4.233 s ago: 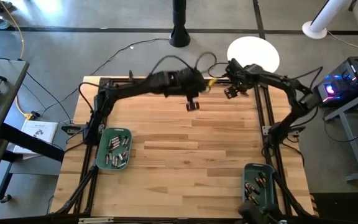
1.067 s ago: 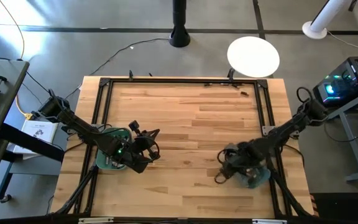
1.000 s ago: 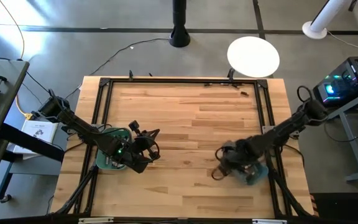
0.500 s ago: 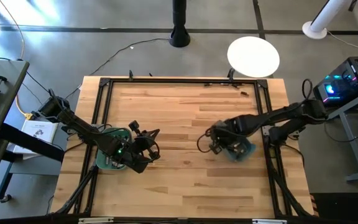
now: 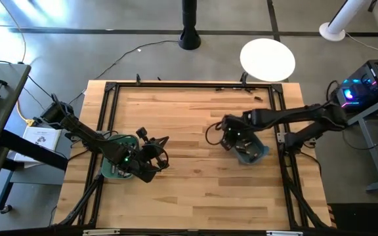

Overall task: Sort batteries
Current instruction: Adjust the blue bin, then put the black battery into the blue bin

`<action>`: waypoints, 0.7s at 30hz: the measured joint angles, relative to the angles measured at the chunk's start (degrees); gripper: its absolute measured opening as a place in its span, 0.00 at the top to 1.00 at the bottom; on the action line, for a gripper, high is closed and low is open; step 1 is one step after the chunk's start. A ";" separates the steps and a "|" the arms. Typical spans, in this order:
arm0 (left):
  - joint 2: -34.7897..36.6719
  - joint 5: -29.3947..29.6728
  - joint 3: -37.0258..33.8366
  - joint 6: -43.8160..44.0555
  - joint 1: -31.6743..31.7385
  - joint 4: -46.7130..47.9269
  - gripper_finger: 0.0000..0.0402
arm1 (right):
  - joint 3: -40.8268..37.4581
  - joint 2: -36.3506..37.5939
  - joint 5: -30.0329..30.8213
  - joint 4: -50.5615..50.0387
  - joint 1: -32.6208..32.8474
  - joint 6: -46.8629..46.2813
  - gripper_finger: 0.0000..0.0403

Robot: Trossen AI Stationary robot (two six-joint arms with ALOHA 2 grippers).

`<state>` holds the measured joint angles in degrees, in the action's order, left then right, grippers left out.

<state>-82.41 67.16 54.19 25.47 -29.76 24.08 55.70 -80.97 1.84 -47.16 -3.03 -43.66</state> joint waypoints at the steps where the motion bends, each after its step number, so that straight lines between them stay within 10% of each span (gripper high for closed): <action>1: 0.00 0.00 0.00 0.00 0.00 0.00 0.99 | 1.40 0.66 -0.26 -1.30 -0.25 0.77 0.51; 12: 0.00 -0.13 0.00 0.02 0.00 -0.37 0.99 | 8.91 5.84 17.89 -14.12 -14.74 8.04 0.48; 21: 0.00 -0.13 0.00 -0.04 0.02 -0.02 0.99 | -1.07 -1.31 7.64 1.56 -46.44 21.93 0.45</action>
<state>-82.41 67.02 54.19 25.43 -29.74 24.05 54.63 -82.29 9.48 -45.60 -49.46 -21.73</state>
